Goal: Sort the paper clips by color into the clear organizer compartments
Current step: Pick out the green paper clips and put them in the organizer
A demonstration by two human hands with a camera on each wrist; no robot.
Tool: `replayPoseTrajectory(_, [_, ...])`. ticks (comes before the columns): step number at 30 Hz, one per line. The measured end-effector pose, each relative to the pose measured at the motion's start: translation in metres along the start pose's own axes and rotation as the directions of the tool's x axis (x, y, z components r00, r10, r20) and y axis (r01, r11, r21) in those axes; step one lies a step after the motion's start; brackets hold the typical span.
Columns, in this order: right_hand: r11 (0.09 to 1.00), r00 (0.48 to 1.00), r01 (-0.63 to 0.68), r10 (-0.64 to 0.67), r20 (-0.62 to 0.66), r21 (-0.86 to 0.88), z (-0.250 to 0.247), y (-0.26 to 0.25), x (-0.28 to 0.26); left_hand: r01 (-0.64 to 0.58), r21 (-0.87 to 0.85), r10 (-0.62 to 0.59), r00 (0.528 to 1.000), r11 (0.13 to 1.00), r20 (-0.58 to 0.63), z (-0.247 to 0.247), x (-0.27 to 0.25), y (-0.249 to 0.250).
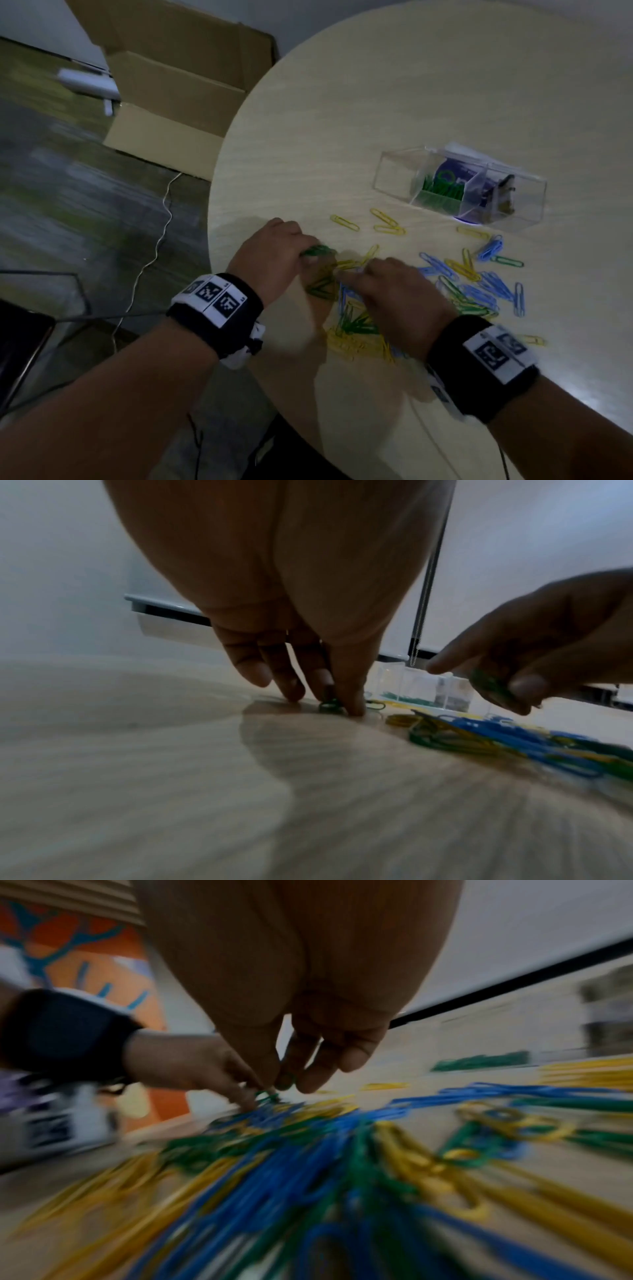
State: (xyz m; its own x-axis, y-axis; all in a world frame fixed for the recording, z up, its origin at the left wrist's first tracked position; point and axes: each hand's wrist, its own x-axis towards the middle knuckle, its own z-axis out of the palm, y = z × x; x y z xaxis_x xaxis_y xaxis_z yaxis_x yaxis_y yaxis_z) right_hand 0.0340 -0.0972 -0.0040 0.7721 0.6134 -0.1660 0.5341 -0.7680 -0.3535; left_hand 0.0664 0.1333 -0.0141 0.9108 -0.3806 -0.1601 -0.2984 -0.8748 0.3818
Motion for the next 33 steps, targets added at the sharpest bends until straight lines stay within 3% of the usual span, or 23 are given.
replayPoseTrajectory(2, [0.998, 0.995, -0.006, 0.012, 0.099, -0.055, 0.012, -0.006, -0.002, 0.058, -0.025, -0.059, 0.998, 0.998, -0.009, 0.0, -0.001, -0.002])
replayPoseTrajectory(6, [0.98, 0.983, -0.158, 0.168, 0.076, -0.118, 0.007, 0.008, -0.007, 0.161, -0.059, -0.163, 0.986, 0.985, -0.037, -0.005, -0.004, -0.007])
replayPoseTrajectory(12, [0.95, 0.956, -0.286, 0.291, 0.029, -0.123, -0.006, 0.034, -0.01, 0.134, 0.137, -0.128, 0.99, 0.981, -0.053, 0.001, -0.015, -0.008])
replayPoseTrajectory(15, [0.932, 0.933, -0.359, 0.359, -0.007, -0.053, -0.014, 0.038, -0.011, 0.095, 0.085, -0.088, 0.992, 0.992, -0.088, 0.002, -0.025, -0.007])
replayPoseTrajectory(17, [0.915, 0.916, -0.39, 0.397, -0.058, 0.107, -0.018, 0.034, -0.008, 0.056, 0.021, -0.054, 0.994, 0.998, -0.099, 0.006, -0.037, 0.002])
replayPoseTrajectory(20, [0.95, 0.957, -0.256, 0.275, -0.088, 0.18, -0.021, 0.013, 0.002, 0.075, -0.01, -0.075, 0.993, 0.997, -0.094, 0.013, -0.055, 0.012])
replayPoseTrajectory(26, [0.999, 0.995, -0.034, 0.031, 0.09, 0.042, 0.001, -0.024, 0.031, 0.361, -0.181, -0.393, 0.897, 0.915, -0.201, 0.01, -0.071, -0.013])
replayPoseTrajectory(28, [1.0, 0.987, 0.005, -0.004, 0.159, -0.01, 0.006, -0.031, 0.034, 0.384, -0.215, -0.425, 0.882, 0.898, -0.204, 0.01, -0.074, -0.017])
replayPoseTrajectory(33, [0.999, 0.988, -0.008, 0.014, 0.155, -0.036, 0.01, -0.037, 0.03, 0.384, -0.217, -0.423, 0.888, 0.897, -0.179, 0.008, -0.073, -0.01])
